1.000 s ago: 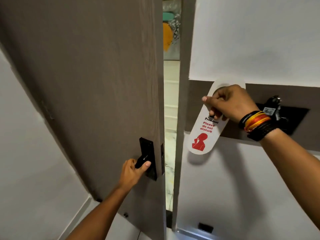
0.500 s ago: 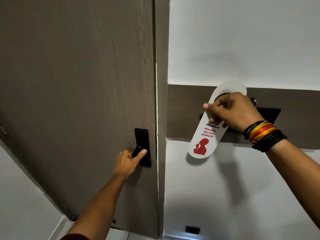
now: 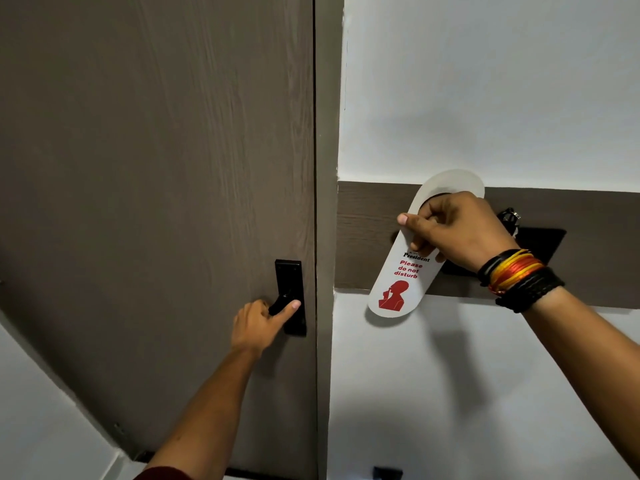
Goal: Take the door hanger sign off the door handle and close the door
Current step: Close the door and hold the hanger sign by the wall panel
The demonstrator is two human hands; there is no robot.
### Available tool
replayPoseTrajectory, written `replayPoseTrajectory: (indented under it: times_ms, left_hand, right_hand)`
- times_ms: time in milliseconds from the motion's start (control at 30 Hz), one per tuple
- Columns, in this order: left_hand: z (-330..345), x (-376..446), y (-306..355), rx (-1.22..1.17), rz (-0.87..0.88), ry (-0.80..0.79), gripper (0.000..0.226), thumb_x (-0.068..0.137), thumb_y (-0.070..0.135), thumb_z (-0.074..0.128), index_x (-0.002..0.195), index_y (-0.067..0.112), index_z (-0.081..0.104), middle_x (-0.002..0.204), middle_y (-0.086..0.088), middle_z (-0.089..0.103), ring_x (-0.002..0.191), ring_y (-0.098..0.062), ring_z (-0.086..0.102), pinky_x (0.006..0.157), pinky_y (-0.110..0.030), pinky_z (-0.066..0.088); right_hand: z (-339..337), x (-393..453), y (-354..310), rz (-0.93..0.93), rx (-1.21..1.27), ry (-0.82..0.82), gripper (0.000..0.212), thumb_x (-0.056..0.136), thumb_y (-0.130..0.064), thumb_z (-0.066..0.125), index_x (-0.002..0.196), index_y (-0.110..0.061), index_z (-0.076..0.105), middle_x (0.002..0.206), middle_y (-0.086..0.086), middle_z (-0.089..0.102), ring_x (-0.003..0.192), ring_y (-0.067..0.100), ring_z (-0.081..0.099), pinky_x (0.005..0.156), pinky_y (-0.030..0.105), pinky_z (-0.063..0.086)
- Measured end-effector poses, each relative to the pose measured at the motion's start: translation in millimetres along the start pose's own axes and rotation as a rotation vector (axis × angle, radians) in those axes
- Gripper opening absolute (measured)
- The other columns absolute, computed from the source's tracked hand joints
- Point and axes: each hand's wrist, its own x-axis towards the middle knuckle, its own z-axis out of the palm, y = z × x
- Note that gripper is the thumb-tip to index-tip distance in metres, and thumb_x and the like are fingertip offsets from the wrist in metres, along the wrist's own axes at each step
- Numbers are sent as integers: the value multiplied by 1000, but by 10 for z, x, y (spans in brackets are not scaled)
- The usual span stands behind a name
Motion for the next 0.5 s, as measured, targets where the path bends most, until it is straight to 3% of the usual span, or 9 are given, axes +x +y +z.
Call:
replayPoseTrajectory:
  times_ms: [500]
  left_hand:
    - [144,238,2,23,58,48,96,50,111,29,56,16,37,56,-1,46,53,-18,47,49,-32,33]
  right_hand:
    - [115,126,15,-11,16,12,38,96,-46,74,75,-14,75,64,-6,79,59,13,77,51,28,63]
